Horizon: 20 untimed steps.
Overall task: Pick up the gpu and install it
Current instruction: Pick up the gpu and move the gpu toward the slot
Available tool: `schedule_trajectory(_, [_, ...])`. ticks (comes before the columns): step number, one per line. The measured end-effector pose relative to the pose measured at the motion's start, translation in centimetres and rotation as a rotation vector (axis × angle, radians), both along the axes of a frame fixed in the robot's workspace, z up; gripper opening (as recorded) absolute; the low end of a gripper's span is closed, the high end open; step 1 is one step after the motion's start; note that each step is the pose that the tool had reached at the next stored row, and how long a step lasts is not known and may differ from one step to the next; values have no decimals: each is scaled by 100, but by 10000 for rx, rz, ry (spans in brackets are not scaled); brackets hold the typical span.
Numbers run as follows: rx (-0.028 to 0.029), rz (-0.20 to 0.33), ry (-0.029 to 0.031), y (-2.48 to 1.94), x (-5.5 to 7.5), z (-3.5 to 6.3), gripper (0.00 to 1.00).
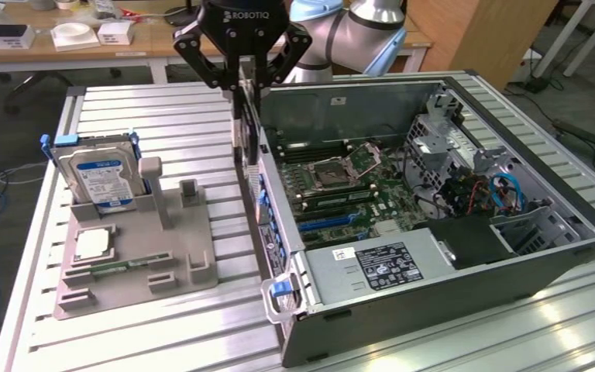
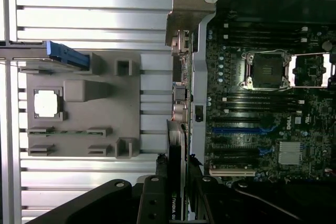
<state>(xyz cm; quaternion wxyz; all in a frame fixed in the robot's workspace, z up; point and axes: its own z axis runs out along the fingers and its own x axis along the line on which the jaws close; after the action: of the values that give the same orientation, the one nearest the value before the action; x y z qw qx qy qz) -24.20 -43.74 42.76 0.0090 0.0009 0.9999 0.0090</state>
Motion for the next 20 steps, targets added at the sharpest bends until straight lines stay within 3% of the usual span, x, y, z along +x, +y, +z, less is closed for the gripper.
schedule_trajectory(20, [0,6,0,0,88,0,26])
